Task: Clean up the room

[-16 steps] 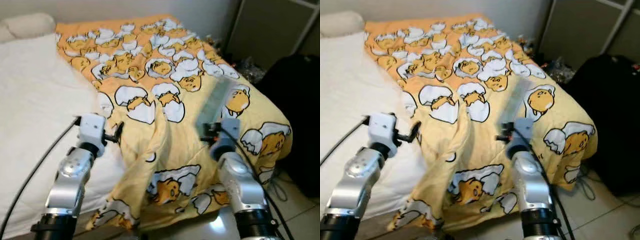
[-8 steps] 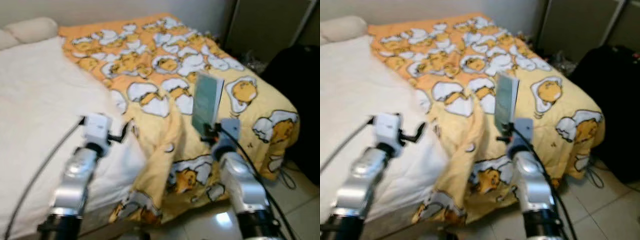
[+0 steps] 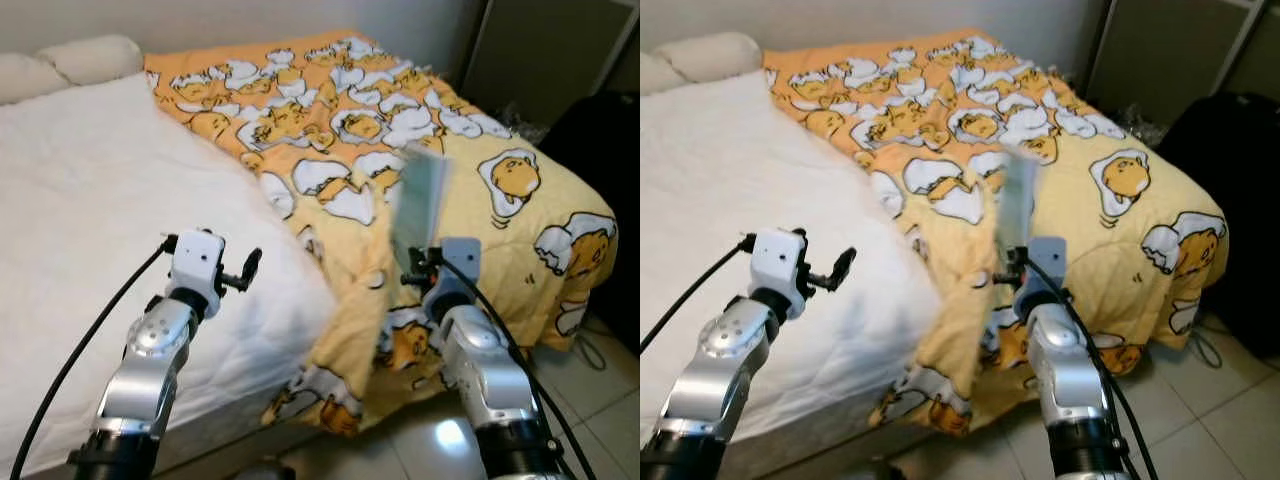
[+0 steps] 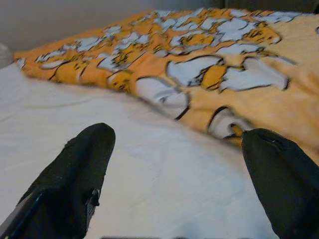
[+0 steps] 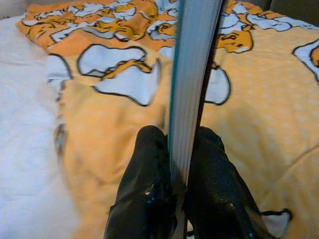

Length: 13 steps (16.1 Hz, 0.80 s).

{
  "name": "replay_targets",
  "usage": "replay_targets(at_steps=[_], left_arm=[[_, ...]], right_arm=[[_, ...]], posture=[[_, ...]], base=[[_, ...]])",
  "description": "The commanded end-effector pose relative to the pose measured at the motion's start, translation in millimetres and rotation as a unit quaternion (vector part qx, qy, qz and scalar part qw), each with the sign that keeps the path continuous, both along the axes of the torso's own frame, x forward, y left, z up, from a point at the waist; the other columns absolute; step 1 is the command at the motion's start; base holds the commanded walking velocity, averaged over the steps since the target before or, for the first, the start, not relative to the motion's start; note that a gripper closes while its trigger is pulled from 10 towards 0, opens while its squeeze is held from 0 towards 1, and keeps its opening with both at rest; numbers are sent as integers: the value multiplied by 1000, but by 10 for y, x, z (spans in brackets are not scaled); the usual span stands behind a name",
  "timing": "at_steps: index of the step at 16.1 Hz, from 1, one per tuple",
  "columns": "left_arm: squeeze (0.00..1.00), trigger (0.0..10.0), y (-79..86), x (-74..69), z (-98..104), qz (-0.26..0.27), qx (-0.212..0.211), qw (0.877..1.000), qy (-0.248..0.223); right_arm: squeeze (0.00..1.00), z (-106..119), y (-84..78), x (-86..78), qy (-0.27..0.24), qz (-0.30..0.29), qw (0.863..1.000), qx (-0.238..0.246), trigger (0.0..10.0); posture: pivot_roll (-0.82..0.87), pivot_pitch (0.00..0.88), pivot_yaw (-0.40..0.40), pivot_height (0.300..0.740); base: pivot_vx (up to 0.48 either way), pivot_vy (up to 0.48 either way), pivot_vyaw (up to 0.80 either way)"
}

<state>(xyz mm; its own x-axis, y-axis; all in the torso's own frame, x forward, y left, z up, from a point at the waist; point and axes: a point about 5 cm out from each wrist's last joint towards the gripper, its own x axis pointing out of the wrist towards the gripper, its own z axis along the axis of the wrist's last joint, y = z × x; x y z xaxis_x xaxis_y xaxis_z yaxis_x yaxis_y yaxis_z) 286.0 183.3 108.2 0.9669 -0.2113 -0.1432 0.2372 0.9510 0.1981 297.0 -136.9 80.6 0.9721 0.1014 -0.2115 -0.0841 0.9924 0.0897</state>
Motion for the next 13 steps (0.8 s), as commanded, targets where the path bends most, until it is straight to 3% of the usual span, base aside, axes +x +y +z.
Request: replay_targets(at_steps=[1,6,8,13], left_arm=[[267,10000,13,15,55,0,4,1000,-8],[267,10000,17,0,48,2,5,1000,-7],[271,10000,18,1,46,1,5,1000,-5],[271,10000,10,5,46,0,7,1000,-4]], right_arm=[[0,96,42,34,-28,7,1000,0,10000],[0,121,78,59,-36,22,999,-10,10000],[0,123,83,57,-36,25,999,-13,10000],[0,107,53,57,-33,10,999,-5,10000]], posture=[[144,0,30,740],[147,0,24,740],[144,0,27,740],[142,0,29,740]], base=[[0,307,0],[0,310,0],[0,311,800],[0,311,0]])
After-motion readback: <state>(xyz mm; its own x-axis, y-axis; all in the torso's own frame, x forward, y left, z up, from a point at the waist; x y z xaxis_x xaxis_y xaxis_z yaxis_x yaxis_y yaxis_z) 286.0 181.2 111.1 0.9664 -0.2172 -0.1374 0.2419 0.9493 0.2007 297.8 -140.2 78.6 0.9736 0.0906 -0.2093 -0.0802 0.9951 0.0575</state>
